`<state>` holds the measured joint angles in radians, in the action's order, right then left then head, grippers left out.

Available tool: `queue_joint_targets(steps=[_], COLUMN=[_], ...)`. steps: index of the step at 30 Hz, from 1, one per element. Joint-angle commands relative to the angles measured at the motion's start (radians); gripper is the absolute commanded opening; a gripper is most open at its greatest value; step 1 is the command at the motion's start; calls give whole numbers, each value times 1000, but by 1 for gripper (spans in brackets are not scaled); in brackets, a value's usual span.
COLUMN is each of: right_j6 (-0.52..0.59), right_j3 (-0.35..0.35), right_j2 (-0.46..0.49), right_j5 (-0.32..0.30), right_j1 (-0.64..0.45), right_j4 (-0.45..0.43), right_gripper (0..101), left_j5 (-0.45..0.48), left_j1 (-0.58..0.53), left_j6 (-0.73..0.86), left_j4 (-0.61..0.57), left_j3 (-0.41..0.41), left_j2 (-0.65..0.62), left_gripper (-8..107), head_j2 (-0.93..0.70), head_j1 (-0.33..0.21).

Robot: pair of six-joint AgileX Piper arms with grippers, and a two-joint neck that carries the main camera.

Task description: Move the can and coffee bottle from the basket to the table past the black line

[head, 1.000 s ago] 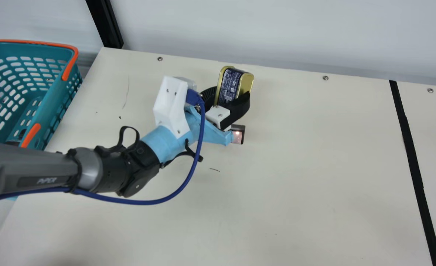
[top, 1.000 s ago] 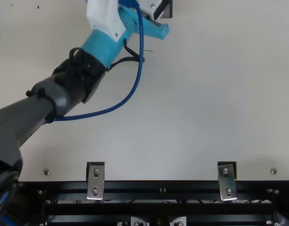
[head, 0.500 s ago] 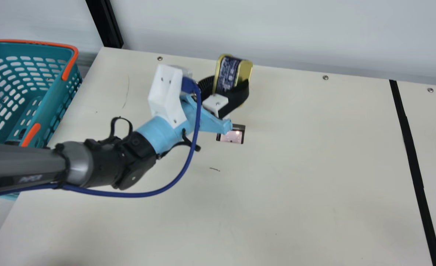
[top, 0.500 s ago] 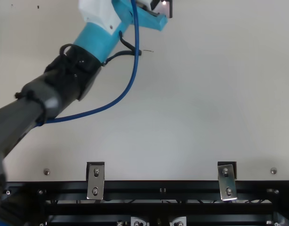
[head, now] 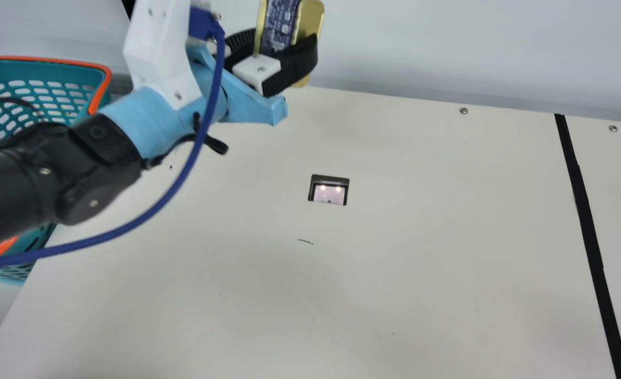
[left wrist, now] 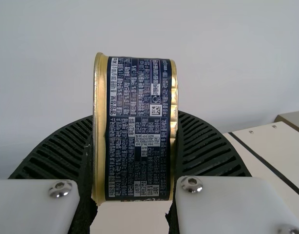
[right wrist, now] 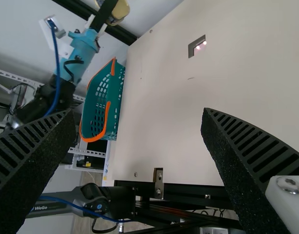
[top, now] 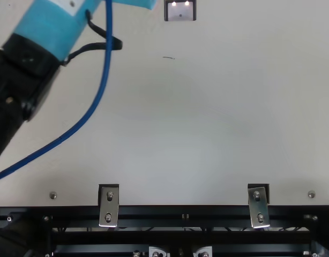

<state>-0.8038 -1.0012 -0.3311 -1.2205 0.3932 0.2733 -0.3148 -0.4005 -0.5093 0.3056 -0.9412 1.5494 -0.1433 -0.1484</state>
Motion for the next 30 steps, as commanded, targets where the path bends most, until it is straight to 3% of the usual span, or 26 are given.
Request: queue_joint_targets(steps=[1,6,10,15,20,25,30], right_j6=[0,0,0,0,0,0,0], right_j3=[0,0,0,0,0,0,0], right_j2=[0,0,0,0,0,0,0], right_j5=[0,0,0,0,0,0,0], right_j1=[0,0,0,0,0,0,0], right_j4=[0,0,0,0,0,0,0], right_gripper=[101,101,101,101,101,101,101], left_j5=[218,383,444,524,697,942,1078], left_j1=[-15,-134,-231,-303,-327,-192,-20], left_j6=[-68,-161,-55,235,601,976,1236], left_j4=[99,253,189,-36,-324,-566,-691], left_j3=[-18,10,84,140,86,-64,-151], left_j2=[-35,-67,-77,-114,-181,-220,-172], left_gripper=[10,10,10,10,10,10,10], head_j2=[9,9,9,9,9,9,9], head_j1=[-1,-1,-1,-1,-1,-1,-1])
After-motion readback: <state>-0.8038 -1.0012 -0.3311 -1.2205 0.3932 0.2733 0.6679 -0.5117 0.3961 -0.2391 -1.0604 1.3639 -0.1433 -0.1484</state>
